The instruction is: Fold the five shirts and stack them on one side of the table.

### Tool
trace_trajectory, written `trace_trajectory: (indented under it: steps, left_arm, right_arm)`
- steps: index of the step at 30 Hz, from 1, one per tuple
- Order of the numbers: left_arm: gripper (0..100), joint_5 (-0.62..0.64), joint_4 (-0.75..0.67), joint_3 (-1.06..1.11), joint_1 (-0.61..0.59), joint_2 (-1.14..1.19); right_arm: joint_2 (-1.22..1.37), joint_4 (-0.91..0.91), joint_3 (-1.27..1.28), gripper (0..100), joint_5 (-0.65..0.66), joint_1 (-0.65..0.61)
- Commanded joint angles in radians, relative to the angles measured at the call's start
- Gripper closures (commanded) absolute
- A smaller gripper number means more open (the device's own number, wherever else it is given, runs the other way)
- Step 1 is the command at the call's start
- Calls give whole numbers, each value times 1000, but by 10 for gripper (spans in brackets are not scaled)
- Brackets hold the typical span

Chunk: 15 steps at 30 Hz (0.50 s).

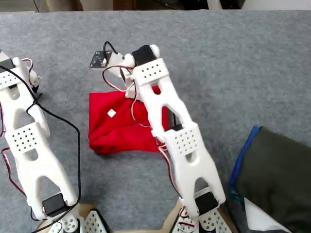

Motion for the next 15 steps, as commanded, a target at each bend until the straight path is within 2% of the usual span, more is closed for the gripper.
trace_trajectory:
  steps: [1, 8, 15]
  left_arm:
    - [957, -9, -15, -49, 9, -13]
    - [957, -9, -12, -49, 9, -13]
    - [957, -9, -11, -49, 9, -13]
  right_arm:
    - [-182, 20, 128, 993, -11, -8]
    - [-429, -23, 501, 993, -31, -13]
    - [-691, -160, 903, 993, -31, -12]
